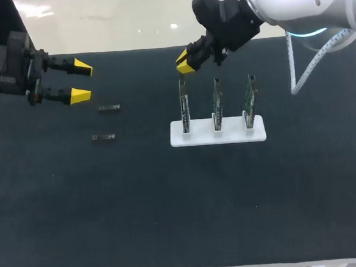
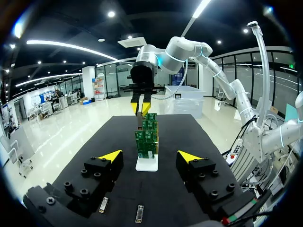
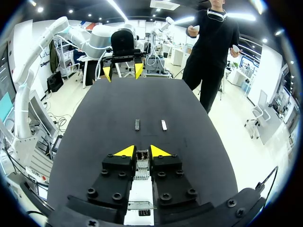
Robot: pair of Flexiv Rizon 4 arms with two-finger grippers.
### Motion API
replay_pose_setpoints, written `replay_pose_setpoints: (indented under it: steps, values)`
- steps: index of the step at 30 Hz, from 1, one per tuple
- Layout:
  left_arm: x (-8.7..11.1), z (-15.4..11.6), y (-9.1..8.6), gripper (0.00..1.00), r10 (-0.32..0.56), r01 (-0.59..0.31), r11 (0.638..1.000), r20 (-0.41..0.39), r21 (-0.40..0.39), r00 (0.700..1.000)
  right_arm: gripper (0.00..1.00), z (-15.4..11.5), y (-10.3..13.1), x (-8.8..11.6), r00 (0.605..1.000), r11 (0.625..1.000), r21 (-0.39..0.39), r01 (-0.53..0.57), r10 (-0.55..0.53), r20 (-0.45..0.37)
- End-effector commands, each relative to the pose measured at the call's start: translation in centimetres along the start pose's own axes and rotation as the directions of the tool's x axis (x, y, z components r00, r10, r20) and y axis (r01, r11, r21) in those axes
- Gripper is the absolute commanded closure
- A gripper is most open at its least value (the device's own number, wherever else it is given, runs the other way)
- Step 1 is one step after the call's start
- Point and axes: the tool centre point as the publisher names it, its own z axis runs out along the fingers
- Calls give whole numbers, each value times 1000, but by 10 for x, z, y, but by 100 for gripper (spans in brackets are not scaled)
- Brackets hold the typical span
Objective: Pick up the optical module with the left hand, and insert it into the network port with the right hand.
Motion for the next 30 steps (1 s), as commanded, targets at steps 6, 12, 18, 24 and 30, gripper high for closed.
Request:
replay_pose_setpoints:
  steps: [6, 12, 18, 24, 30]
  values:
    - [0, 0, 0, 0, -1, 1, 1000, -3, -2, 1000, 0, -7, -2, -12, 1000, 1000, -4, -16, 16, -20]
    - [0, 0, 0, 0, -1, 1, 1000, -3, -2, 1000, 0, -15, -1, -19, 999, 1000, -5, -23, 22, -42]
    - [0, 0, 0, 0, -1, 1, 1000, -3, -2, 1000, 100, -18, -1, -18, 998, 1000, -1, -19, 19, -52]
    - [0, 0, 0, 0, -1, 1, 1000, -3, -2, 1000, 100, -17, -1, -16, 998, 1000, 5, -15, 15, -57]
    - [0, 0, 0, 0, -1, 1, 1000, -3, -2, 1000, 100, -11, 2, -10, 999, 1000, 8, -13, 13, -40]
